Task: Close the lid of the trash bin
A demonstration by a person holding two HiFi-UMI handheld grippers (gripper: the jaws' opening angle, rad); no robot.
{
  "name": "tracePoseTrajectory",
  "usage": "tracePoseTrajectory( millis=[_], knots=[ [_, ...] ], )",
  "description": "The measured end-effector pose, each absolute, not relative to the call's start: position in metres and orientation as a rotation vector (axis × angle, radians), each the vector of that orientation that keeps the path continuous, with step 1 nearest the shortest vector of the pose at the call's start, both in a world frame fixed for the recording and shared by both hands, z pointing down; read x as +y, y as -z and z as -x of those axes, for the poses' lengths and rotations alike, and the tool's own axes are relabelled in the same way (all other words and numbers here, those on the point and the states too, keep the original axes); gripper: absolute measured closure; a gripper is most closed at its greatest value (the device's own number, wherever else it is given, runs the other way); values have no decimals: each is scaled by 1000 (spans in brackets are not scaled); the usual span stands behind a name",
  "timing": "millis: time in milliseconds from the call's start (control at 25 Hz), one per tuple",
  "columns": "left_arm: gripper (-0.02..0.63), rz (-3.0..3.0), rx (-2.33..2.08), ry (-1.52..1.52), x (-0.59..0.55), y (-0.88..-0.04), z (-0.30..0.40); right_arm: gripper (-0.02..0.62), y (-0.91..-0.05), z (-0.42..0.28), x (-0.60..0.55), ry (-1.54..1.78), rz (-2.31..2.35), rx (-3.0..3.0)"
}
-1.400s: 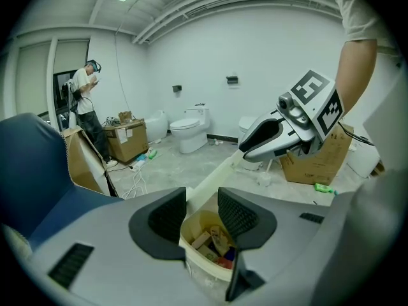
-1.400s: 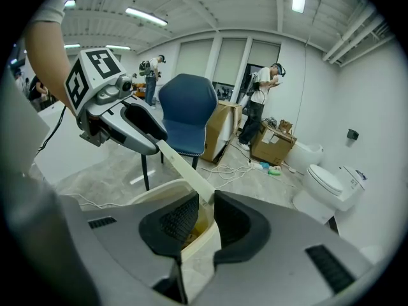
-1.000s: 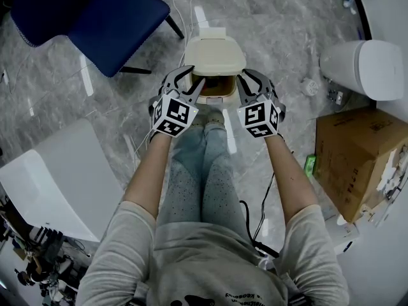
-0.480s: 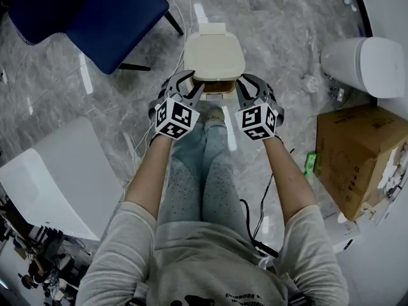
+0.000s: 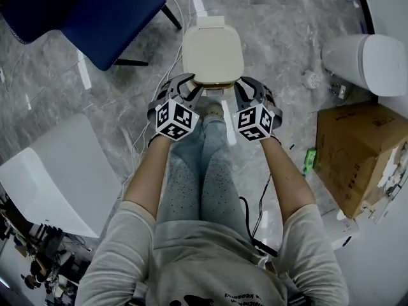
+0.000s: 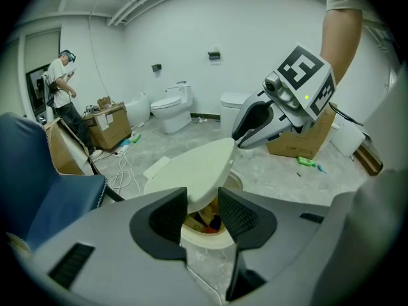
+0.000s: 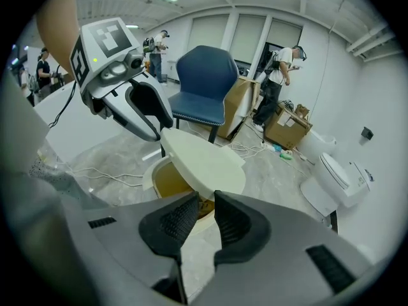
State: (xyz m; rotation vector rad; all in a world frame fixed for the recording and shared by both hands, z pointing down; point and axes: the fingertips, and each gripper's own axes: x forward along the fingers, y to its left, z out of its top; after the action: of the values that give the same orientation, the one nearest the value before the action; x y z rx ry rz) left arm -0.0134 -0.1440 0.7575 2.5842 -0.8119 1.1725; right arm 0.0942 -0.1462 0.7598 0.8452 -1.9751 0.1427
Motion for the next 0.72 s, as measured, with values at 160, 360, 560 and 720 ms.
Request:
tracePoseTrajectory(
  millis=[160, 360, 560, 720],
  knots=[
    [453, -2553, -790, -1188, -138, -772, 13, 500, -774, -96, -139, -153, -803, -1955],
    [454, -2520, -747, -1250, -130, -791, 12, 503, -794, -97, -130, -179, -745, -1927],
    [453, -2485, -716, -1272, -124, -809, 13, 503, -812, -95, -123, -194, -690, -1904],
    [453, -2460, -696, -1283, -122, -822, 9, 503, -824, -100, -120, -212, -665, -1891]
  ],
)
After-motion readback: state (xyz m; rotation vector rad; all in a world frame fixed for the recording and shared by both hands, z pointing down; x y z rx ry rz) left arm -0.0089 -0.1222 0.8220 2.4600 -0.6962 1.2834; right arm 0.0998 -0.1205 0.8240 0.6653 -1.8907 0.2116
